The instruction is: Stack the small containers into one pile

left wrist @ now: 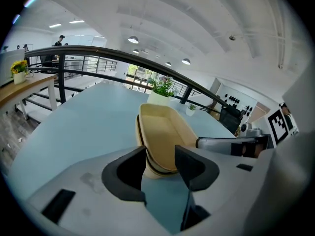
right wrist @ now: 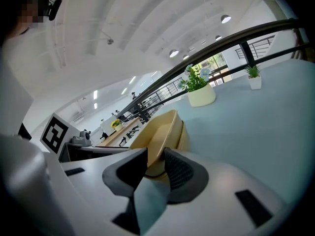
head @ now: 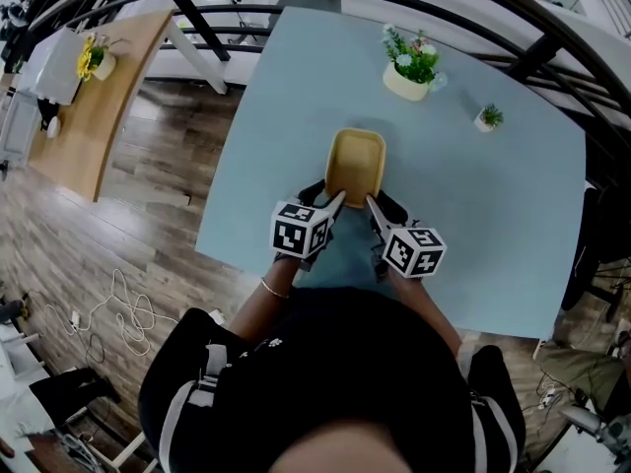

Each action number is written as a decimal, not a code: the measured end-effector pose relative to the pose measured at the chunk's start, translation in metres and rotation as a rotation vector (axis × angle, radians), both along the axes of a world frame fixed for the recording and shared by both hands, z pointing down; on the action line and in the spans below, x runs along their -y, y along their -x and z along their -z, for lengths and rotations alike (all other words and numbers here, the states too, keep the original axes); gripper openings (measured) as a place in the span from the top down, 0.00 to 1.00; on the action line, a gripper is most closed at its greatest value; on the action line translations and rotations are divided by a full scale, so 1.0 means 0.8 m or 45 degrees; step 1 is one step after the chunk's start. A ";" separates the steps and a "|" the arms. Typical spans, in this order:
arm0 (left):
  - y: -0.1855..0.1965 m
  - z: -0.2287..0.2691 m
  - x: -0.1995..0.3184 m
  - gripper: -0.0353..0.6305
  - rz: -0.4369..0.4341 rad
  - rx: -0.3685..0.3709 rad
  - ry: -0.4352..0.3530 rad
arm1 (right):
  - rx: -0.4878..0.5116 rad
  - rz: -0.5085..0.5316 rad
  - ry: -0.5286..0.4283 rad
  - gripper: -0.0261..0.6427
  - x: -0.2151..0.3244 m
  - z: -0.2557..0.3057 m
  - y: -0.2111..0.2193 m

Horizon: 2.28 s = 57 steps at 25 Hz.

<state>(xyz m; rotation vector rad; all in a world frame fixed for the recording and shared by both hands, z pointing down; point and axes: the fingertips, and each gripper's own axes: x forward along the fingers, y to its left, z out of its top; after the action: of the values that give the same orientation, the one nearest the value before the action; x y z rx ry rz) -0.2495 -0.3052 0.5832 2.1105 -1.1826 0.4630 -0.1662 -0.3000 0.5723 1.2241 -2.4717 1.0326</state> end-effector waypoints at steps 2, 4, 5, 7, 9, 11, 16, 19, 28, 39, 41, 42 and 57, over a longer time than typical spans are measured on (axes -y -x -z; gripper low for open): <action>0.001 -0.001 -0.001 0.67 -0.002 0.007 0.002 | -0.001 -0.003 0.007 0.79 0.000 -0.002 -0.001; 0.001 -0.002 -0.001 0.67 -0.001 0.009 0.003 | -0.009 -0.005 0.012 0.79 -0.001 -0.005 -0.003; 0.001 -0.003 -0.002 0.67 0.001 0.012 0.002 | -0.011 -0.007 0.015 0.78 -0.001 -0.006 -0.004; 0.002 -0.002 -0.002 0.67 0.005 0.015 -0.003 | 0.001 -0.016 0.025 0.78 -0.002 -0.008 -0.006; 0.004 -0.002 -0.002 0.67 0.009 0.010 -0.008 | 0.015 -0.028 0.030 0.78 -0.002 -0.009 -0.008; 0.007 0.000 -0.001 0.67 0.016 0.009 -0.019 | 0.018 -0.036 0.024 0.78 -0.002 -0.008 -0.010; 0.008 0.015 -0.001 0.67 0.025 -0.010 -0.073 | 0.032 -0.073 -0.008 0.78 -0.001 0.005 -0.019; 0.003 0.029 -0.002 0.67 0.019 -0.024 -0.135 | 0.041 -0.102 -0.038 0.78 -0.002 0.015 -0.030; -0.027 0.066 -0.018 0.70 -0.034 -0.118 -0.239 | 0.106 -0.195 -0.103 0.79 -0.018 0.045 -0.063; -0.091 0.103 -0.038 0.81 -0.175 -0.203 -0.358 | 0.158 -0.270 -0.245 0.85 -0.046 0.089 -0.112; -0.101 0.110 -0.043 0.83 -0.195 -0.215 -0.376 | 0.164 -0.275 -0.276 0.87 -0.052 0.099 -0.118; -0.104 0.113 -0.045 0.85 -0.203 -0.213 -0.386 | 0.166 -0.278 -0.293 0.88 -0.054 0.105 -0.120; -0.130 0.152 -0.062 0.88 -0.256 -0.176 -0.512 | 0.029 -0.223 -0.514 0.96 -0.077 0.156 -0.131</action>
<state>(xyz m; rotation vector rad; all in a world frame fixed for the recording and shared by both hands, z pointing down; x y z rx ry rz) -0.1456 -0.2554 0.4614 2.5750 -1.0542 0.1701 -0.0611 -0.2385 0.4472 1.5718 -2.7176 0.5959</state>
